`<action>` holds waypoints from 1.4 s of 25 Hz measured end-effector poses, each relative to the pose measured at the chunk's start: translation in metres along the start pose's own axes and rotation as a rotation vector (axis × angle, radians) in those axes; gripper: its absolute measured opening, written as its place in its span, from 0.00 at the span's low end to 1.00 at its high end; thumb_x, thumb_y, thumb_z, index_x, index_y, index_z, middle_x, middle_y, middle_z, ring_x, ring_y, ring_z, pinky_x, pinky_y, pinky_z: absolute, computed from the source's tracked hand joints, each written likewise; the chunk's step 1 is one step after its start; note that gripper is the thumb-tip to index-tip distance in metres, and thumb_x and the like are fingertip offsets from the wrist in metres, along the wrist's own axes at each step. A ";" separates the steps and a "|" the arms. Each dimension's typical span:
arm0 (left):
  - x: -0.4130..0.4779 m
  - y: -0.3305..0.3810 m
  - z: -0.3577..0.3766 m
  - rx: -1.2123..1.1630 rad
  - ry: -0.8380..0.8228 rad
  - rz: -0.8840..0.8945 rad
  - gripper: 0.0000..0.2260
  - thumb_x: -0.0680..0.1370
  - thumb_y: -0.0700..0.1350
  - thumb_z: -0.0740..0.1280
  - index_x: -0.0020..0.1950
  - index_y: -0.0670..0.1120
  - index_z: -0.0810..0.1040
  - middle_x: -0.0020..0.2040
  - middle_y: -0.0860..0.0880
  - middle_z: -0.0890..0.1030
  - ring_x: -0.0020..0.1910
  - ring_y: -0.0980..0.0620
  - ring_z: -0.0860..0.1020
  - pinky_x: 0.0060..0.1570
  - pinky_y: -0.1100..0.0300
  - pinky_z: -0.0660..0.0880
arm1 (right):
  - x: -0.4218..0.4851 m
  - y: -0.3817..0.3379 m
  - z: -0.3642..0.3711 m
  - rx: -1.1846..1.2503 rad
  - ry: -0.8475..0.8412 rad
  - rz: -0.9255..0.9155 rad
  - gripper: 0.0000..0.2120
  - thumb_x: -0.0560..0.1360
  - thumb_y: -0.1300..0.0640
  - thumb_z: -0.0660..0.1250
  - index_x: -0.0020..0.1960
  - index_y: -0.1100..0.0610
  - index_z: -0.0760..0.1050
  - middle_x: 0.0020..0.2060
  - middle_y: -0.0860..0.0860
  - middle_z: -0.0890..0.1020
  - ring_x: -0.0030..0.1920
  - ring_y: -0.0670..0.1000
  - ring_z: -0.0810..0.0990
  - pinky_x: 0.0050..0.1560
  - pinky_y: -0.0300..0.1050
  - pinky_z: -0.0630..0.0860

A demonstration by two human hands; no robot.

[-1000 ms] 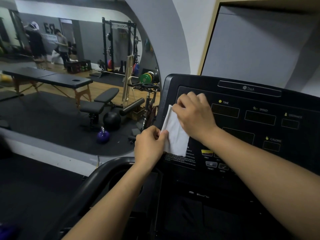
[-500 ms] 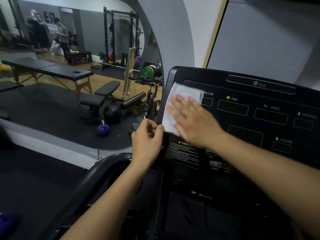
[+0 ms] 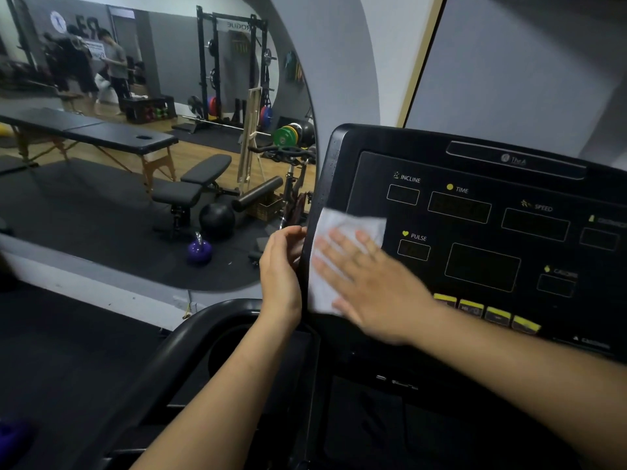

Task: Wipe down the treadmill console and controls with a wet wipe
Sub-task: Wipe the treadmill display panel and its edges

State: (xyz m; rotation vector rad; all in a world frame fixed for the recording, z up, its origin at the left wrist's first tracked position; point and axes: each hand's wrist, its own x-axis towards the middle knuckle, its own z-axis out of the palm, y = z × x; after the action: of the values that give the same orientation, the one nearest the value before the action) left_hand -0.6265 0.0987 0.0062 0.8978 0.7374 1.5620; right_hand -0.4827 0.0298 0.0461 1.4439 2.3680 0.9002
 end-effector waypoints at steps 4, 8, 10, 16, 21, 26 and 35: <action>0.002 -0.006 -0.002 -0.080 -0.079 -0.002 0.20 0.80 0.57 0.54 0.53 0.49 0.82 0.52 0.52 0.85 0.54 0.57 0.82 0.48 0.69 0.76 | -0.017 -0.014 0.008 0.004 -0.047 -0.213 0.30 0.80 0.41 0.48 0.78 0.54 0.54 0.78 0.56 0.50 0.78 0.57 0.43 0.76 0.59 0.43; 0.001 -0.006 -0.002 -0.084 -0.158 -0.032 0.22 0.81 0.58 0.52 0.51 0.51 0.84 0.53 0.47 0.85 0.56 0.50 0.81 0.59 0.53 0.74 | 0.019 0.052 -0.018 -0.101 0.035 -0.002 0.32 0.80 0.38 0.41 0.78 0.51 0.41 0.77 0.55 0.40 0.77 0.57 0.38 0.75 0.57 0.36; 0.000 -0.006 -0.004 -0.084 -0.177 -0.040 0.23 0.83 0.57 0.50 0.54 0.49 0.82 0.54 0.48 0.85 0.57 0.52 0.81 0.57 0.55 0.74 | 0.039 0.092 -0.034 -0.119 0.059 0.139 0.32 0.78 0.37 0.37 0.78 0.50 0.38 0.76 0.54 0.37 0.77 0.56 0.36 0.74 0.56 0.35; 0.000 0.002 -0.010 -0.116 -0.302 -0.186 0.29 0.83 0.60 0.43 0.67 0.43 0.73 0.63 0.44 0.81 0.63 0.48 0.78 0.60 0.54 0.74 | 0.046 0.064 -0.028 -0.088 0.097 0.223 0.32 0.79 0.39 0.41 0.79 0.53 0.42 0.78 0.58 0.43 0.77 0.60 0.40 0.75 0.61 0.39; 0.000 -0.002 -0.015 -0.082 -0.305 -0.211 0.29 0.82 0.63 0.44 0.68 0.46 0.72 0.60 0.45 0.82 0.61 0.48 0.80 0.58 0.53 0.76 | -0.001 0.000 0.007 -0.022 0.121 -0.183 0.28 0.79 0.42 0.54 0.76 0.52 0.60 0.77 0.55 0.59 0.77 0.60 0.52 0.75 0.63 0.49; 0.002 -0.007 -0.011 -0.069 -0.309 -0.205 0.26 0.83 0.62 0.45 0.63 0.49 0.75 0.57 0.51 0.84 0.57 0.54 0.82 0.50 0.62 0.78 | 0.014 0.043 -0.009 -0.140 0.091 -0.175 0.28 0.81 0.40 0.46 0.78 0.50 0.53 0.77 0.55 0.54 0.77 0.59 0.48 0.75 0.60 0.44; 0.008 -0.006 -0.015 -0.152 -0.297 -0.296 0.32 0.82 0.64 0.41 0.69 0.44 0.72 0.61 0.44 0.82 0.61 0.45 0.80 0.59 0.50 0.74 | 0.058 0.070 -0.033 -0.117 0.123 0.229 0.31 0.79 0.38 0.40 0.79 0.49 0.46 0.78 0.55 0.47 0.77 0.62 0.44 0.73 0.66 0.42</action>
State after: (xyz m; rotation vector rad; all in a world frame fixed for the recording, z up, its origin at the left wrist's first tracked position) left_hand -0.6366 0.1079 -0.0049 0.8421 0.5052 1.1754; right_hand -0.4768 0.0902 0.1212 1.6799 2.2207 1.1954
